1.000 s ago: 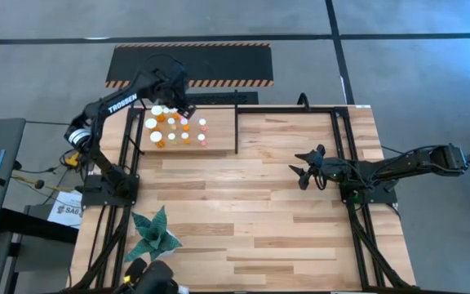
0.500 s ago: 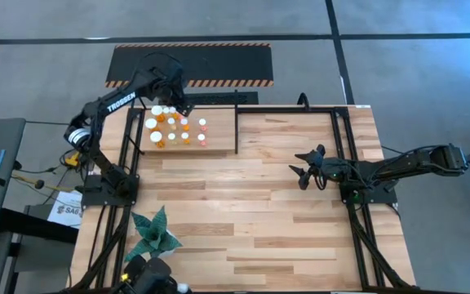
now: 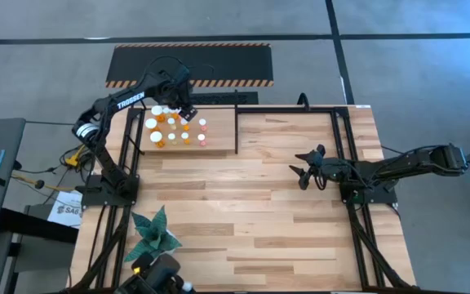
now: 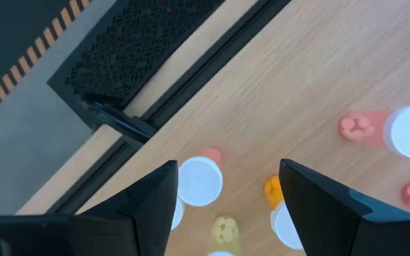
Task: Pick and place medicine bottles onto shelf by color
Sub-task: Adjust the pink pill bottle on the shelf
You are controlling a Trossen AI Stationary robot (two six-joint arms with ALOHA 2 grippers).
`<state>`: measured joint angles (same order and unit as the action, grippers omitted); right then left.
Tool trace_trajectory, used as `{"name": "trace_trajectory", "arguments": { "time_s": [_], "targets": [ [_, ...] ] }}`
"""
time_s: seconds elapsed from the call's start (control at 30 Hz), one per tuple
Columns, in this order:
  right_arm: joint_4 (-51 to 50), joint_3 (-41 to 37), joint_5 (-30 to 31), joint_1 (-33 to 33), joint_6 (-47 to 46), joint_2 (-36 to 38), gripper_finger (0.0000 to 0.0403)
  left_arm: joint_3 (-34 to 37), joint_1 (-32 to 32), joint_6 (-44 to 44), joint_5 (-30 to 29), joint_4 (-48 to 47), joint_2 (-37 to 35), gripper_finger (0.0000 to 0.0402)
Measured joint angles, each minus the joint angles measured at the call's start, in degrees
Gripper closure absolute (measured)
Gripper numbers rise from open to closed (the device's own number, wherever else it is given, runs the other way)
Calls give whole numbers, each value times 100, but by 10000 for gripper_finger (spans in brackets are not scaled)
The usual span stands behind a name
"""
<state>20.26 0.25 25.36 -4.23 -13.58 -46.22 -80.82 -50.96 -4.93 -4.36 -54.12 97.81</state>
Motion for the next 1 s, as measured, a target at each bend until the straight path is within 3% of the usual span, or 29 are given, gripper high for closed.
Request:
{"name": "trace_trajectory", "arguments": {
  "time_s": [1.0],
  "targets": [
    [-14,0,0,2,0,0,132,0,-42,0,-544,108,265,171]
  ]
}}
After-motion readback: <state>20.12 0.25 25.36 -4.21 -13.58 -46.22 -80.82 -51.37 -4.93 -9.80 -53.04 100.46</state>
